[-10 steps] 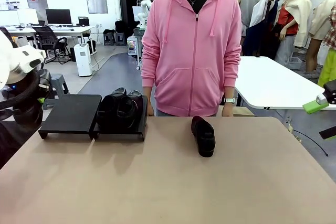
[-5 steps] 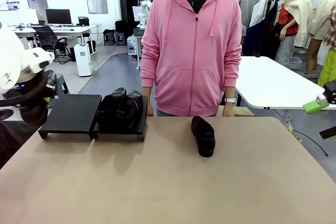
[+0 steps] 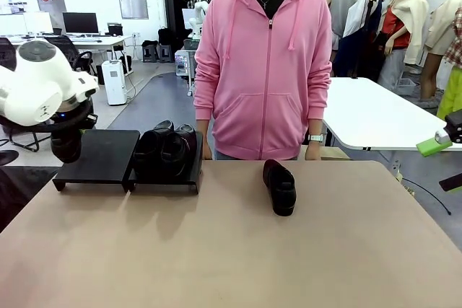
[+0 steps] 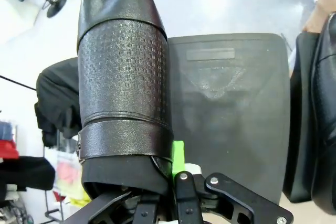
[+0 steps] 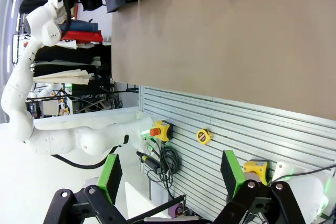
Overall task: Organize the shoes by placing them on the stand.
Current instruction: Place the Shoe from the middle of the table onto the Shoes Stand.
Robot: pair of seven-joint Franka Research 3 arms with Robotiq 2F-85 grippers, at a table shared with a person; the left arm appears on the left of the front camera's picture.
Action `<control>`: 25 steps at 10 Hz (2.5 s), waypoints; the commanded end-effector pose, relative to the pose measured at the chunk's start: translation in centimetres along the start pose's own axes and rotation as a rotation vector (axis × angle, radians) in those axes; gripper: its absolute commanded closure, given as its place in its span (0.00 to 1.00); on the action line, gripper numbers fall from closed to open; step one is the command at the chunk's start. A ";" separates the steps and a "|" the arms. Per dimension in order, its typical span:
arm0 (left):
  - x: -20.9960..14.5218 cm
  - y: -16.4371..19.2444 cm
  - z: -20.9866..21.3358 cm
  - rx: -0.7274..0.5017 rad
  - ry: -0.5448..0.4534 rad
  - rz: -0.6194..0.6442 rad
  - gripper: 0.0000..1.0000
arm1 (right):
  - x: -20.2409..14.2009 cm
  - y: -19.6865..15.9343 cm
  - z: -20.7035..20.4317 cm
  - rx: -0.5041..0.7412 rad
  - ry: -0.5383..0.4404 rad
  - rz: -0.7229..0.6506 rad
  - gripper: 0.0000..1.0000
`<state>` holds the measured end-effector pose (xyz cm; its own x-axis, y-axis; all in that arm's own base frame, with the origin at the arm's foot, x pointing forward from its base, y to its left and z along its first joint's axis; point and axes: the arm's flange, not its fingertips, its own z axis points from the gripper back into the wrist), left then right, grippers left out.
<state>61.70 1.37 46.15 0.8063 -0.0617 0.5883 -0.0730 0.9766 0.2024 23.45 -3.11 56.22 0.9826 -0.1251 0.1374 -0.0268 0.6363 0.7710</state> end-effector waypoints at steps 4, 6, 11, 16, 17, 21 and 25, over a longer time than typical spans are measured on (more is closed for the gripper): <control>1.6 -3.7 -3.0 0.060 0.057 -0.029 1.00 | 0.1 0.4 0.2 0.020 -0.002 0.002 0.00; 1.6 -4.4 -3.6 0.063 0.055 -0.029 0.60 | 0.1 0.4 0.2 0.020 -0.002 0.002 0.00; 0.0 -2.3 1.4 0.037 0.061 0.002 0.00 | 0.1 0.4 0.2 0.020 -0.002 0.002 0.00; -13.1 -1.5 15.2 -0.254 0.213 -0.121 0.00 | 0.1 0.4 0.2 0.020 -0.002 0.002 0.00; -16.2 -0.5 16.4 -0.337 0.180 -0.160 0.00 | 0.1 0.4 0.2 0.020 -0.002 0.002 0.00; -22.3 6.8 17.8 -0.912 -0.077 0.016 0.00 | 0.1 0.4 0.2 0.020 -0.002 0.002 0.00; -21.8 7.1 16.4 -1.290 -0.069 0.043 0.00 | 0.1 0.4 0.2 0.020 -0.002 0.002 0.00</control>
<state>34.72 7.29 50.52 0.7526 0.0921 0.6520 0.5153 0.5340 -0.6703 23.44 -3.13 56.27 0.9826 -0.1251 0.1369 -0.0263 0.6369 0.7705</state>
